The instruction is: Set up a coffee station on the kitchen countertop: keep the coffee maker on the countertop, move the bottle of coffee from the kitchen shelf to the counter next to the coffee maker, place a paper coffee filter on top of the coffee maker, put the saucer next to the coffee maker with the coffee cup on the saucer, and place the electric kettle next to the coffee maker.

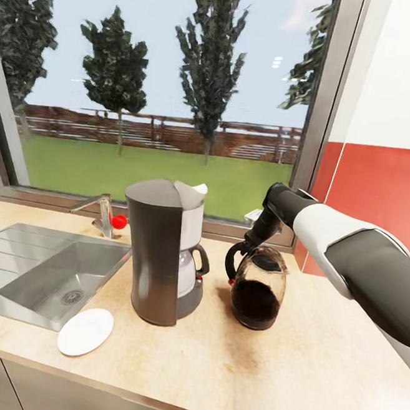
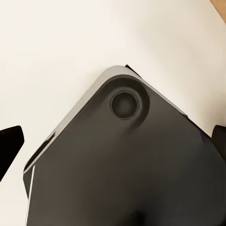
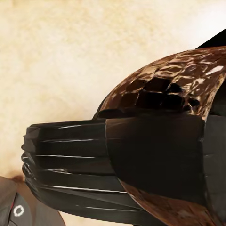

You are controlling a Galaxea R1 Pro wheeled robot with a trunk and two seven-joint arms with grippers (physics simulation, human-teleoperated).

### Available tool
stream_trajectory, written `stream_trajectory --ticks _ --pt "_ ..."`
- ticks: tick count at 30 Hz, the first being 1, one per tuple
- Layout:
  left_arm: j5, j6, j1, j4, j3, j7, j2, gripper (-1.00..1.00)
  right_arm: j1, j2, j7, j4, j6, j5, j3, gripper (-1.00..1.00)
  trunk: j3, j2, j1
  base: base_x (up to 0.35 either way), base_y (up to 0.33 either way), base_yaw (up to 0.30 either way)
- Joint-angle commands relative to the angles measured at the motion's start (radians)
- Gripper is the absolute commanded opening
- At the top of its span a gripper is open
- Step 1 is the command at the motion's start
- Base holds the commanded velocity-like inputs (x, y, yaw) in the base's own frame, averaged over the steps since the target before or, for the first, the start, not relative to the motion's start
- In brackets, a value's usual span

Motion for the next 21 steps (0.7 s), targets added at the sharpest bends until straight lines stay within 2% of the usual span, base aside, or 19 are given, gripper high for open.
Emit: stream_trajectory --ticks 1,6,15,16,21 --pt "-0.003 -0.002 0.000 -0.001 0.008 -0.002 0.000 1.00 0.002 0.000 0.003 0.001 -0.001 0.009 -0.008 -1.00 -0.005 -0.008 0.004 0.000 0.000 0.000" --pt "-0.003 -0.002 0.000 -0.001 0.008 -0.002 0.000 1.00 0.002 0.001 0.003 0.001 -0.002 0.009 -0.008 -1.00 -0.020 -0.043 0.023 0.000 0.000 0.000" --pt "-0.002 -0.002 0.000 -0.001 0.008 -0.002 0.000 1.00 0.002 0.000 0.003 0.001 -0.003 0.009 -0.009 -1.00 -0.020 -0.043 0.023 0.000 0.000 0.000" --pt "-0.002 -0.002 0.000 -0.001 0.008 -0.002 0.000 1.00 0.002 0.000 0.003 0.001 -0.004 0.009 -0.009 1.00 -0.020 -0.043 0.023 0.000 0.000 0.000" --pt "-0.001 -0.002 0.000 0.000 0.008 -0.002 0.000 1.00 0.002 0.001 0.003 0.001 -0.004 0.009 -0.008 1.00 -0.020 -0.043 0.023 0.000 0.000 0.000"
